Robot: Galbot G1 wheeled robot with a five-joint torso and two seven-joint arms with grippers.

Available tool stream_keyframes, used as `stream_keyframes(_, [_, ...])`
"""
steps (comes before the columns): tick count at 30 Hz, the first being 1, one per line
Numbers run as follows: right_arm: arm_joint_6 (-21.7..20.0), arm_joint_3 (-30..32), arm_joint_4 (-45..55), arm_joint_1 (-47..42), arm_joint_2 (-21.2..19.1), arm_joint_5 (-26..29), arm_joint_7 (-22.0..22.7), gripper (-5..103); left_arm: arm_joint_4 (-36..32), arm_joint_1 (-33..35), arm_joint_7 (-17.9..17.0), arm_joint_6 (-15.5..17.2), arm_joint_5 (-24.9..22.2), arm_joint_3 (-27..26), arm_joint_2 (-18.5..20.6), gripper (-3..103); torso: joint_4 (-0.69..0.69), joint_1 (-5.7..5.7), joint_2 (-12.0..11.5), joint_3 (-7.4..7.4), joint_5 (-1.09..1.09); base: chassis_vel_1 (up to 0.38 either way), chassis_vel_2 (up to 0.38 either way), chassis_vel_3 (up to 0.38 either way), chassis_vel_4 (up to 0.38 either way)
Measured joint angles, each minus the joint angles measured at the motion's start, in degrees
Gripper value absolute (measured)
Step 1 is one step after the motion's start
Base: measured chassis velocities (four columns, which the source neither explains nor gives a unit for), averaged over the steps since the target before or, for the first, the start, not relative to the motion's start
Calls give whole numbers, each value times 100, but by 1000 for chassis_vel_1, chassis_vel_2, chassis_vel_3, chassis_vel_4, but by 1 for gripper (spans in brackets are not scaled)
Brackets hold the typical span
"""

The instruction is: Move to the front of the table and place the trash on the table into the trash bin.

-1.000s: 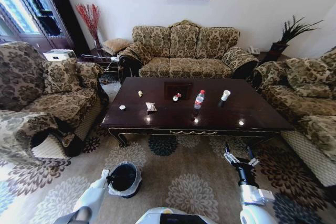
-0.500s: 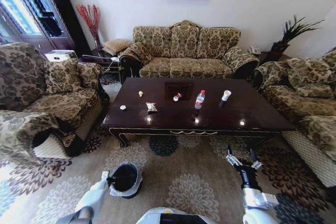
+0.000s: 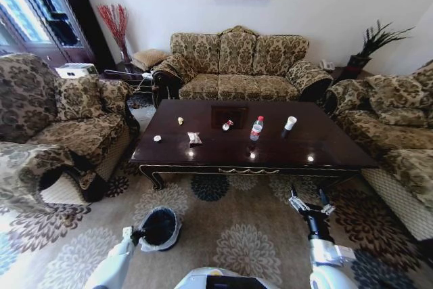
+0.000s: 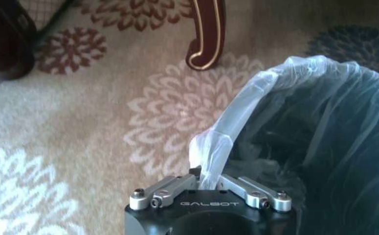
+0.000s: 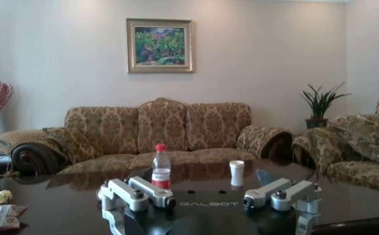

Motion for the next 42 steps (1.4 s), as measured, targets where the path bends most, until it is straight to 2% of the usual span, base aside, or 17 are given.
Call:
stream_keyframes(7, [-1,-14,32,-4,51,-29,-1,100,-643,328,-20,5,-284,5,34,0,-3,0,1,0,3,0,0,0,0])
stream_keyframes(9, [-2,-21,37,21,91,-28,-3,100,-1410,836,-58,165,-529,-5,120,0,-3,0,2,0,6,0,0,0,0])
stream_keyframes(11, [0,-35,24,58,124,-27,-12,100,-2007,1236,-141,307,-641,-71,179,0,7,0,3,0,6,0,0,0,0])
stream_keyframes(12, [0,-35,24,58,124,-27,-12,100,-2007,1236,-141,307,-641,-71,179,0,7,0,3,0,6,0,0,0,0])
stream_keyframes(15, [21,-93,-46,168,192,-26,-47,100,-3360,1967,-370,379,-623,-337,268,0,1,0,3,-1,11,0,0,0,0])
stream_keyframes(16, [21,-93,-46,168,192,-26,-47,100,-3360,1967,-370,379,-623,-337,268,0,1,0,3,-1,11,0,0,0,0])
stream_keyframes(17, [25,-114,-69,208,209,-26,-62,100,-3762,2171,-441,377,-599,-450,270,0,-5,0,3,-1,10,0,0,0,0])
stream_keyframes(19, [40,-159,-128,317,236,-24,-91,100,-4746,2754,-556,424,-630,-801,235,0,-8,0,3,-1,6,0,0,0,0])
stream_keyframes(20, [40,-159,-128,317,236,-24,-91,100,-4746,2754,-556,424,-630,-801,235,0,-8,0,3,-1,6,0,0,0,0])
stream_keyframes(22, [64,-198,-199,449,251,3,-127,100,-5678,3377,-624,481,-585,-1180,176,0,5,0,3,-1,13,0,0,0,0])
stream_keyframes(23, [64,-198,-199,449,251,3,-127,100,-5678,3377,-624,481,-585,-1180,176,0,5,0,3,-1,13,0,0,0,0])
stream_keyframes(25, [77,-219,-264,562,257,55,-157,100,-6300,3815,-649,491,-564,-1449,152,0,7,-1,4,-1,8,0,0,0,0])
stream_keyframes(26, [87,-228,-313,628,256,103,-178,100,-6734,4099,-658,491,-541,-1650,149,0,3,-1,4,-1,7,0,0,0,0])
stream_keyframes(28, [106,-234,-351,674,253,143,-193,100,-6969,4256,-658,451,-499,-1787,148,0,-4,-1,4,-1,7,0,0,0,0])
stream_keyframes(31, [267,-251,-494,814,251,194,-231,100,-7804,4772,-647,246,-402,-2283,118,0,2,0,4,1,8,0,0,0,0])
stream_keyframes(37, [336,-327,-500,809,262,143,-265,100,-8589,4980,-701,116,-423,-2692,106,0,0,0,4,0,8,0,0,0,0])
stream_keyframes(42, [229,-337,-341,731,170,84,-303,100,-9408,4816,-845,341,-755,-2846,193,0,-2,0,4,1,7,0,0,0,0])
